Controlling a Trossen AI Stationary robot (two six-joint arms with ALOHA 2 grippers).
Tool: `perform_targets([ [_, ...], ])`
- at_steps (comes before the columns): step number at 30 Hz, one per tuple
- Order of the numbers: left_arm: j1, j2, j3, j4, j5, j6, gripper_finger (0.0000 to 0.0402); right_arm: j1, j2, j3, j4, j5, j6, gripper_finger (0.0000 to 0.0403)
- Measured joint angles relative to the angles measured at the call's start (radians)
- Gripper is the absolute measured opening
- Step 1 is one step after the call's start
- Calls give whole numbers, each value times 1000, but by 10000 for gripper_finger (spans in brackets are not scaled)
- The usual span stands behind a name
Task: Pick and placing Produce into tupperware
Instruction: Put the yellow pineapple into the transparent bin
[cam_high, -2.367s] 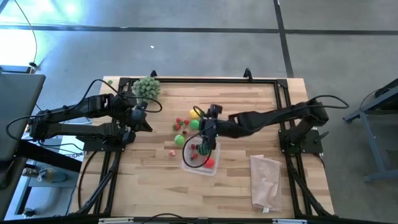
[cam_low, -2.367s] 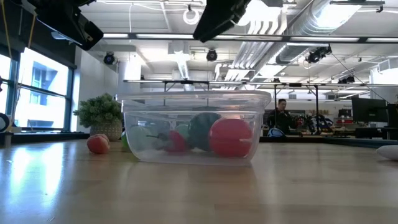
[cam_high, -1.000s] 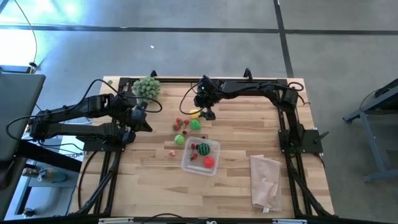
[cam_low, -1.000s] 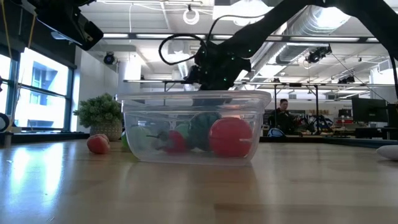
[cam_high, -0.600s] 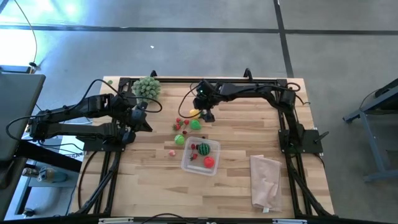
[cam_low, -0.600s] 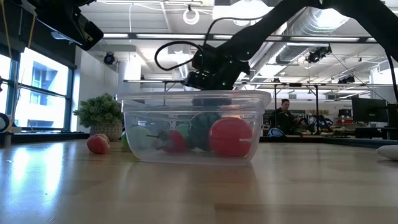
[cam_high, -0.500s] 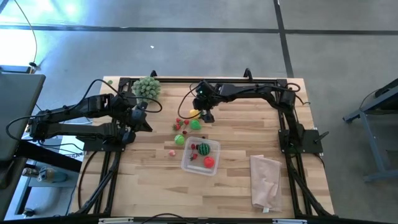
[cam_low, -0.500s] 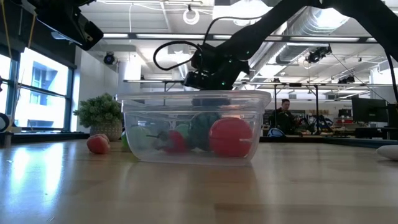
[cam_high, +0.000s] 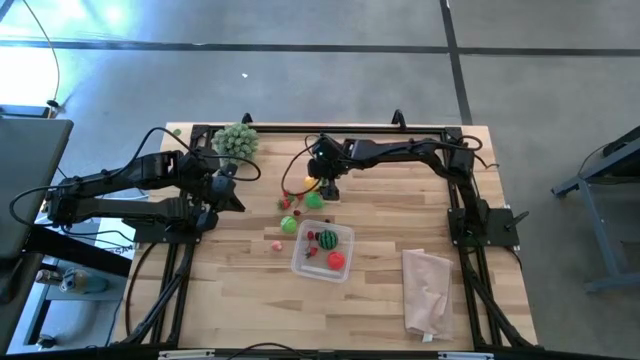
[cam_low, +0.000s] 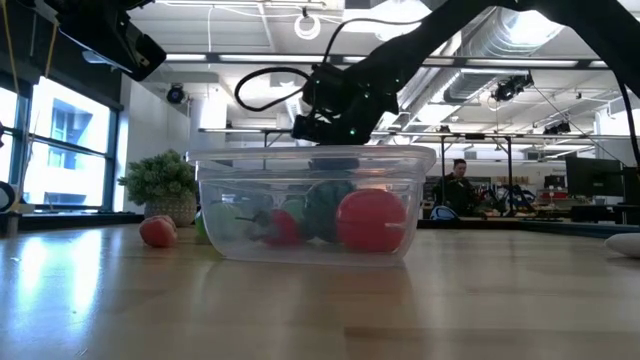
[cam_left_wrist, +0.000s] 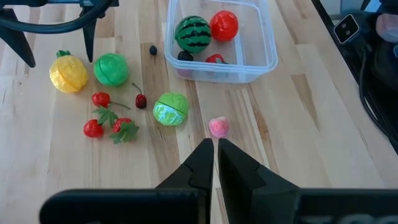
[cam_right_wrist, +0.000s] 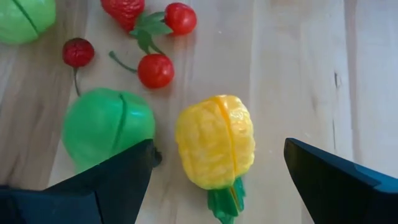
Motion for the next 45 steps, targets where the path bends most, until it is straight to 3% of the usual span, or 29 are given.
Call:
perform_targets([
  [36, 0, 0, 0, 0, 0, 0, 14, 31, 42, 1, -23, 42, 103, 347],
  [45, 0, 0, 0, 0, 0, 0, 14, 37, 58, 0, -19, 39, 110, 327],
])
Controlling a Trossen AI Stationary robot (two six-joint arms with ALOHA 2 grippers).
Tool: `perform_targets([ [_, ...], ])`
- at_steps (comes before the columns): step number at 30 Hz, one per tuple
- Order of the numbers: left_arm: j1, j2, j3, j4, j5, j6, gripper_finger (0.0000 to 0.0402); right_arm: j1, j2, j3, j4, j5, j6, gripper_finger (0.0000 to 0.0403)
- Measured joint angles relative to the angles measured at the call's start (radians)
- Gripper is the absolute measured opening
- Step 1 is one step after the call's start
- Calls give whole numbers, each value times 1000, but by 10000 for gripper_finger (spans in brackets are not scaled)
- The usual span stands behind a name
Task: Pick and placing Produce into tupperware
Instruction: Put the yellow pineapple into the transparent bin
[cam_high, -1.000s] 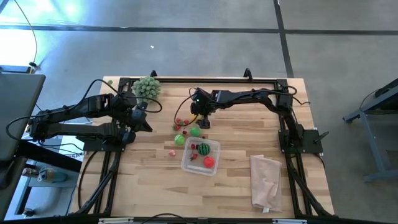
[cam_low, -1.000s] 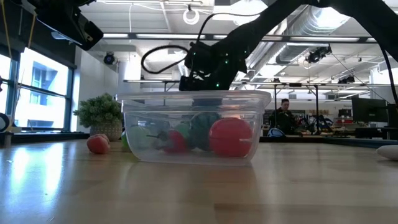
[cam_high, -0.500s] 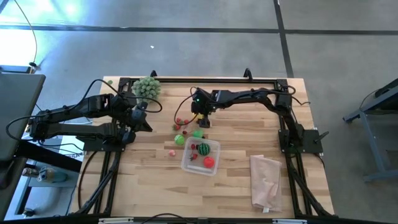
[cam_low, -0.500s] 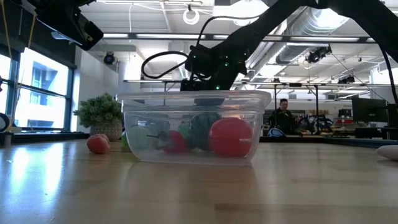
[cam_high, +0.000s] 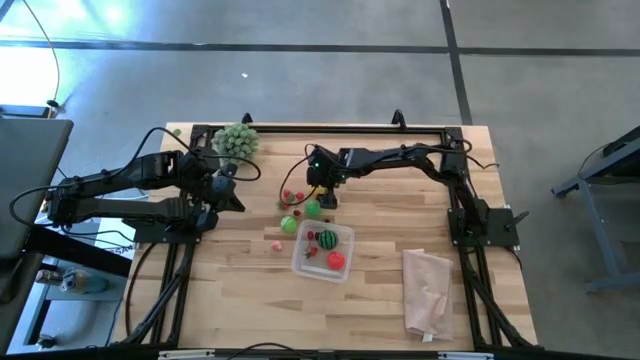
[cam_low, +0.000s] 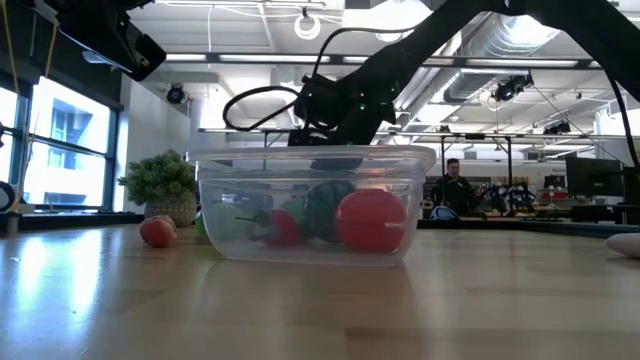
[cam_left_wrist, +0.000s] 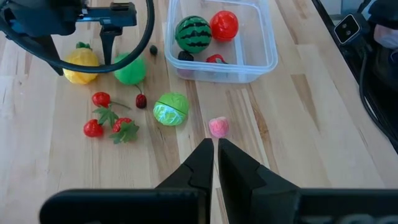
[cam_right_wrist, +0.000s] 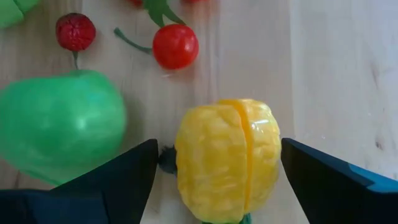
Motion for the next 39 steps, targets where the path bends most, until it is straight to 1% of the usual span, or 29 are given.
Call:
perform_targets([
  [14, 0, 0, 0, 0, 0, 0, 14, 0, 2, 0, 15, -5, 0, 320],
  [23, 0, 0, 0, 0, 0, 0, 14, 0, 2, 0, 18, -8, 0, 281],
  [32, 0, 0, 0, 0, 0, 0, 14, -1, 0, 0, 25, -16, 0, 231],
  [39, 0, 0, 0, 0, 0, 0, 14, -1, 0, 0, 25, -23, 0, 212],
])
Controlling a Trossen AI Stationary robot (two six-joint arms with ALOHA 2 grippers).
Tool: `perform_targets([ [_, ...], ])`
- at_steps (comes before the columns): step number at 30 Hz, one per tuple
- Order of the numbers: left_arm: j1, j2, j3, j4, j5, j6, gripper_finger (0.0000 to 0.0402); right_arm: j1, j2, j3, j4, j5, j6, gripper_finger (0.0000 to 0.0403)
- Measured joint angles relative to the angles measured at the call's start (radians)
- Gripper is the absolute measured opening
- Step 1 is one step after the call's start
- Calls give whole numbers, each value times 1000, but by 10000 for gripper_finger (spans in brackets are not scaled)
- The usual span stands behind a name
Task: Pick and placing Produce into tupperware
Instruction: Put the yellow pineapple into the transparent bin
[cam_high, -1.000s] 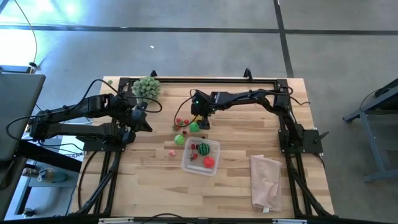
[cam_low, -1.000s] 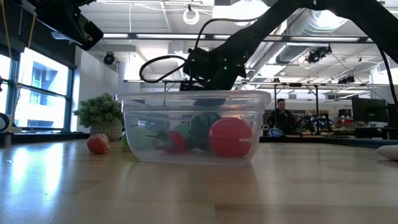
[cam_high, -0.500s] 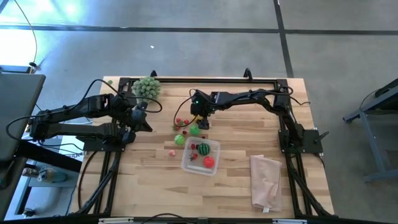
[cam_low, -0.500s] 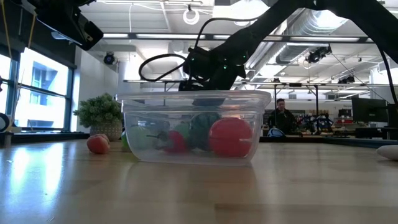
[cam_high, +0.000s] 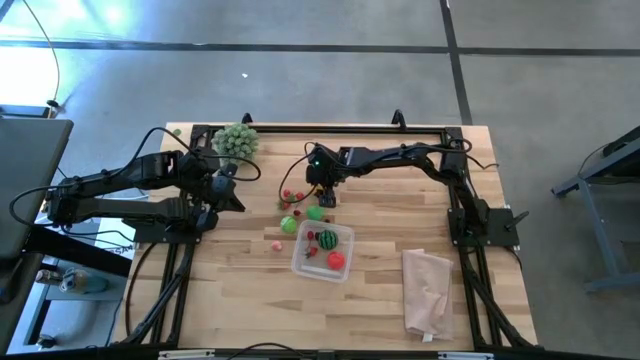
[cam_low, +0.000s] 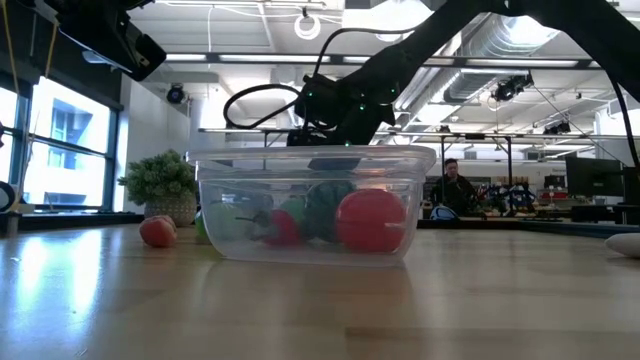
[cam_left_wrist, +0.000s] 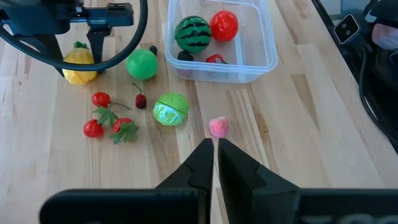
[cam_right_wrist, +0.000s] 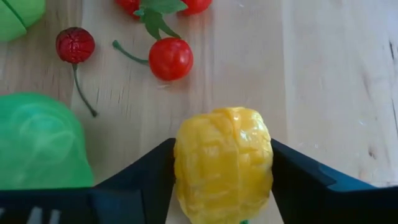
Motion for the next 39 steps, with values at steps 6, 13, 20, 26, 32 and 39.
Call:
perform_targets([
  [6, 0, 0, 0, 0, 0, 0, 14, 0, 0, 0, 0, 0, 0, 200],
  [13, 0, 0, 0, 0, 0, 0, 14, 0, 0, 0, 1, 0, 0, 195],
  [20, 0, 0, 0, 0, 0, 0, 14, 0, -1, 0, 6, -1, 0, 195],
  [26, 0, 0, 0, 0, 0, 0, 14, 3, -40, 0, 10, 26, 0, 195],
  [32, 0, 0, 0, 0, 0, 0, 14, 5, -97, 0, -1, 47, 0, 194],
  [39, 0, 0, 0, 0, 0, 0, 14, 40, -219, 0, -35, 71, 0, 194],
])
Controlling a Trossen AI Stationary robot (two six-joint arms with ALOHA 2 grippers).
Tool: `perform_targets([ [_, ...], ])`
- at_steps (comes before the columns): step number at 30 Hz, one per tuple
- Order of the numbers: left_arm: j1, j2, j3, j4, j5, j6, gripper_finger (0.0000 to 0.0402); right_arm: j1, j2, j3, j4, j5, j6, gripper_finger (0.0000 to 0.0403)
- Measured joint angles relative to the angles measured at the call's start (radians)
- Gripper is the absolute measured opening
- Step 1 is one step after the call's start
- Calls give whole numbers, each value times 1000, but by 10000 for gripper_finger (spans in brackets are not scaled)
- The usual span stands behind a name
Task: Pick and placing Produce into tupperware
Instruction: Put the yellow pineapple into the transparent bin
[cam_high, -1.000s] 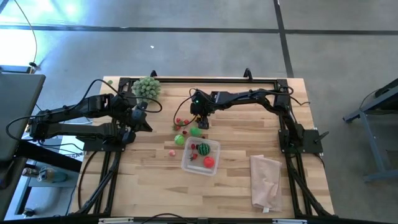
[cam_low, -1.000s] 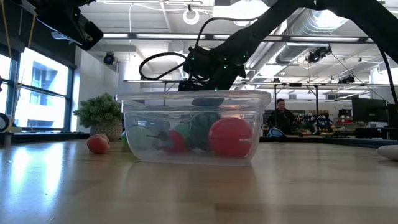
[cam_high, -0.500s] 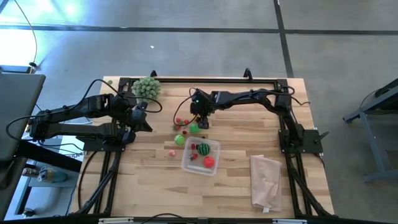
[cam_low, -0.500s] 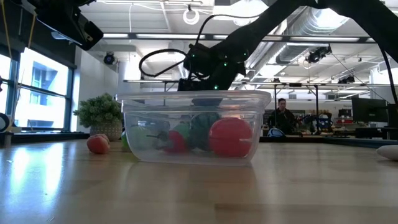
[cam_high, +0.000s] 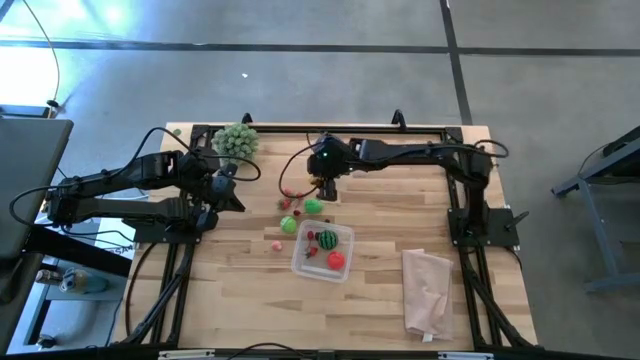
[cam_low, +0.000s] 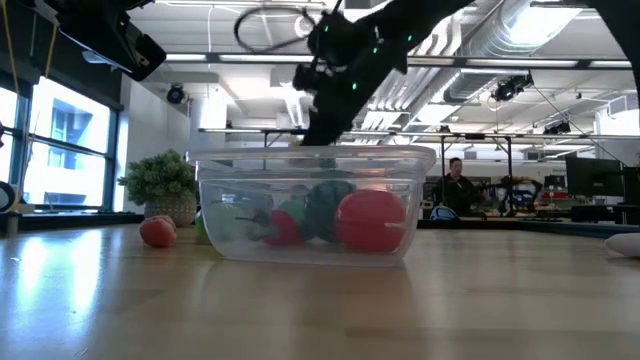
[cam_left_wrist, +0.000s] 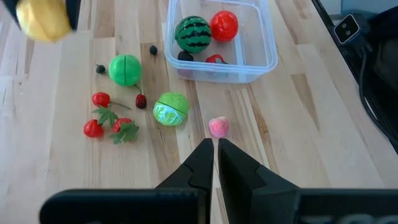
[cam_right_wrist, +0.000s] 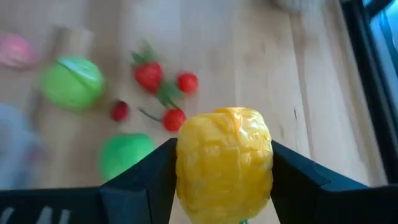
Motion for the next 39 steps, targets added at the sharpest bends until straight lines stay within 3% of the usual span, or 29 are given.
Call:
perform_targets([
  [6, 0, 0, 0, 0, 0, 0, 14, 87, -99, 0, -17, -27, 0, 194],
  [12, 0, 0, 0, 0, 0, 0, 14, 214, -112, 0, -27, -24, 85, 194],
  [24, 0, 0, 0, 0, 0, 0, 14, 484, -36, 0, -81, 230, 295, 194],
  [28, 0, 0, 0, 0, 0, 0, 14, 526, 13, 0, -94, 272, 345, 194],
  [39, 0, 0, 0, 0, 0, 0, 14, 543, 127, 0, -15, 207, 394, 194],
])
